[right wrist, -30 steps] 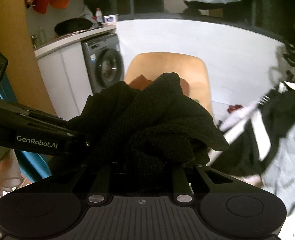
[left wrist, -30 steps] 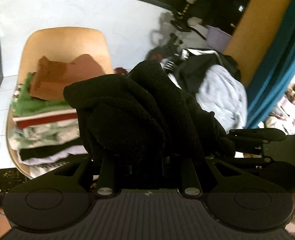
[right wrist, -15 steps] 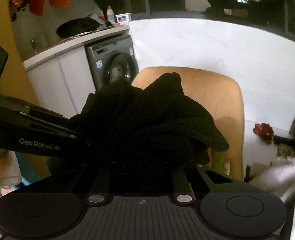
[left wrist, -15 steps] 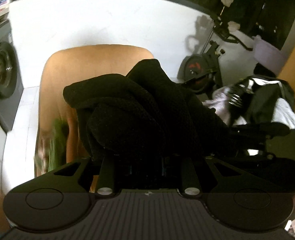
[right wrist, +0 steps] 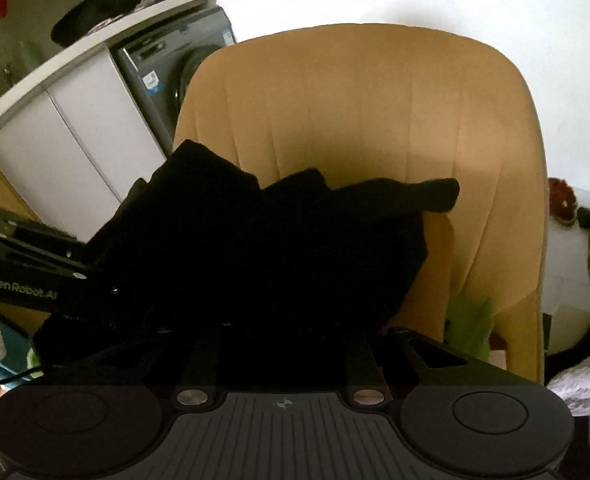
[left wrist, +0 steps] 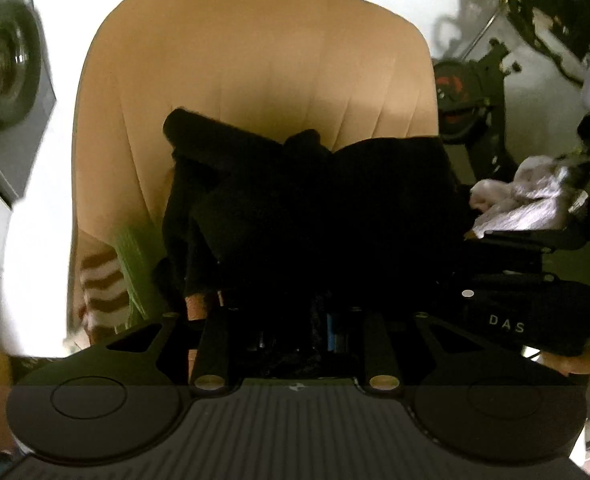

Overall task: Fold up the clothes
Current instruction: 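Carry the held sweater bundle with both grippers to the clothes stack on the chair, then lower the sweater onto the stack and open both grippers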

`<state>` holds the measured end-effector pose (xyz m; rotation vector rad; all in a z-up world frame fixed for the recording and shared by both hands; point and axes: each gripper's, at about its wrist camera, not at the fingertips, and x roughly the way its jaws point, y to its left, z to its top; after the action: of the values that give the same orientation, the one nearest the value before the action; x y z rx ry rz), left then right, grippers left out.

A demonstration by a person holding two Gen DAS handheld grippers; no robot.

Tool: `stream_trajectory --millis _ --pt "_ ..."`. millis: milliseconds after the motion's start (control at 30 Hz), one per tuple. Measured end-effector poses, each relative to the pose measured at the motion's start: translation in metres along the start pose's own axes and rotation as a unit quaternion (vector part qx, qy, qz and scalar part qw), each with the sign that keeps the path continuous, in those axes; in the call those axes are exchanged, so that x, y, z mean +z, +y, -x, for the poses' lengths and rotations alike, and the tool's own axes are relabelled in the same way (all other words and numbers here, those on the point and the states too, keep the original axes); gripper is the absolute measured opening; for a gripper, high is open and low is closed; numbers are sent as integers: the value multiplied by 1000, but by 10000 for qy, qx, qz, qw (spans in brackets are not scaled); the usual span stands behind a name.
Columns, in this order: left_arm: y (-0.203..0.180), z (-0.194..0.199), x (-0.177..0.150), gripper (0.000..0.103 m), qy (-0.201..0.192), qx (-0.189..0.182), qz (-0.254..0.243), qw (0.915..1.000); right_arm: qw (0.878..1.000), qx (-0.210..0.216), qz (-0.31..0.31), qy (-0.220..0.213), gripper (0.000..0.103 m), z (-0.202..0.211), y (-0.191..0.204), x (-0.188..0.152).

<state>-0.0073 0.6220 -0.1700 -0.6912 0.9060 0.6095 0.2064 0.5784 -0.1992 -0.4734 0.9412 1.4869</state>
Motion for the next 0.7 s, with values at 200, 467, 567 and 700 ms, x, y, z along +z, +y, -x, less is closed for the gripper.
stream_trajectory --millis 200,467,567,700 --pt "25 32 6 25 -12 -451 696 9966 9991 -102 -417 -45 16 39 -10 6" --pt "46 34 -12 26 81 -388 824 9958 9927 -364 -1141 116 17 52 -48 -15" --pt "40 21 -16 28 45 -167 537 9984 9921 -598 -1104 -45 21 45 -46 -30" --pt "37 24 -14 40 -5 -198 473 9987 9860 -803 -1422 -333 69 52 -47 -32"
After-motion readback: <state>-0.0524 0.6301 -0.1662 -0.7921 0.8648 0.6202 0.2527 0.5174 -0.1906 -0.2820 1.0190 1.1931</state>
